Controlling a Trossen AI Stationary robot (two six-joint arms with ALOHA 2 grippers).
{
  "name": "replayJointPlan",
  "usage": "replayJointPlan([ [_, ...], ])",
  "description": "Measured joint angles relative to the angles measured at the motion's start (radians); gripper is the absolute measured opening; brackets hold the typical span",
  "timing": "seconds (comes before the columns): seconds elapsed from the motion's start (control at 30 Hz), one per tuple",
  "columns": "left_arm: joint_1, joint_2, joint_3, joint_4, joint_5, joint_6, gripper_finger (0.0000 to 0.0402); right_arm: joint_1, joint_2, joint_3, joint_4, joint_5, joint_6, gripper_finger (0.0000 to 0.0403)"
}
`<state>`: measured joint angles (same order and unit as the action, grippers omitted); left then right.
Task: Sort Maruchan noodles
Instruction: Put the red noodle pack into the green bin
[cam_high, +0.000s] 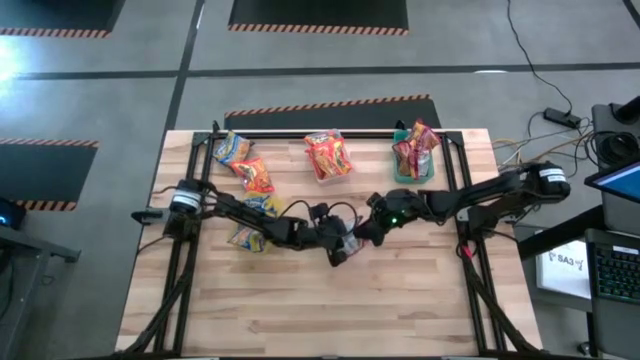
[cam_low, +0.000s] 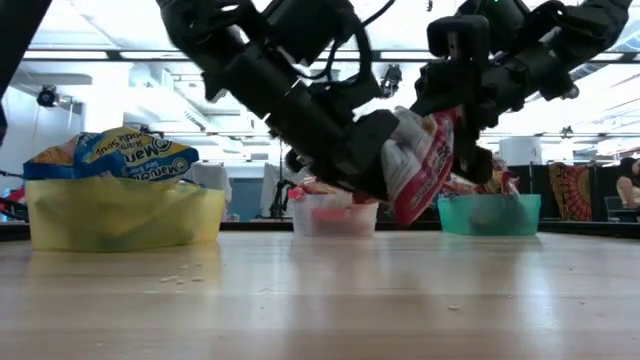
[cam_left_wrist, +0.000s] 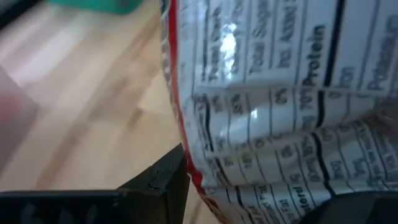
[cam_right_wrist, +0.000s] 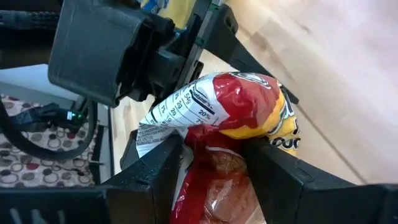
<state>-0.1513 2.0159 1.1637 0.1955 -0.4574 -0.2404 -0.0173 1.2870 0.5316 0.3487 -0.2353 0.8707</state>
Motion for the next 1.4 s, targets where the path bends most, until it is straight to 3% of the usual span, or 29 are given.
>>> replayJointPlan([
  [0.23,0.070,-0.005,0.092,-0.051,-0.005,0.113,0.0136,-0.062,-0.139,0.002,-0.122,0.081,-0.056,0.0169],
  [0.37,0.127,-0.005,0.099,0.027,0.000,0.189,0.0136,-0.114,-0.202,0.002,-0.181,0.114,-0.101,0.0168],
  [0.57,0.238,-0.004,0.111,0.143,0.141,0.206,0.0136,-0.225,-0.250,0.002,-0.214,0.127,-0.148,0.0168],
  [0.83,0.326,-0.003,0.175,0.169,0.182,0.232,0.0136,-0.351,-0.255,0.017,-0.243,0.115,-0.232,0.0167],
  [1.0,0.355,0.065,0.247,0.188,0.214,0.232,0.0136,-0.384,-0.253,0.053,-0.274,0.132,-0.270,0.0167],
  [1.4,0.385,0.291,0.567,0.157,0.320,0.249,0.0137,-0.473,-0.277,0.190,-0.595,0.222,-0.444,0.0166],
])
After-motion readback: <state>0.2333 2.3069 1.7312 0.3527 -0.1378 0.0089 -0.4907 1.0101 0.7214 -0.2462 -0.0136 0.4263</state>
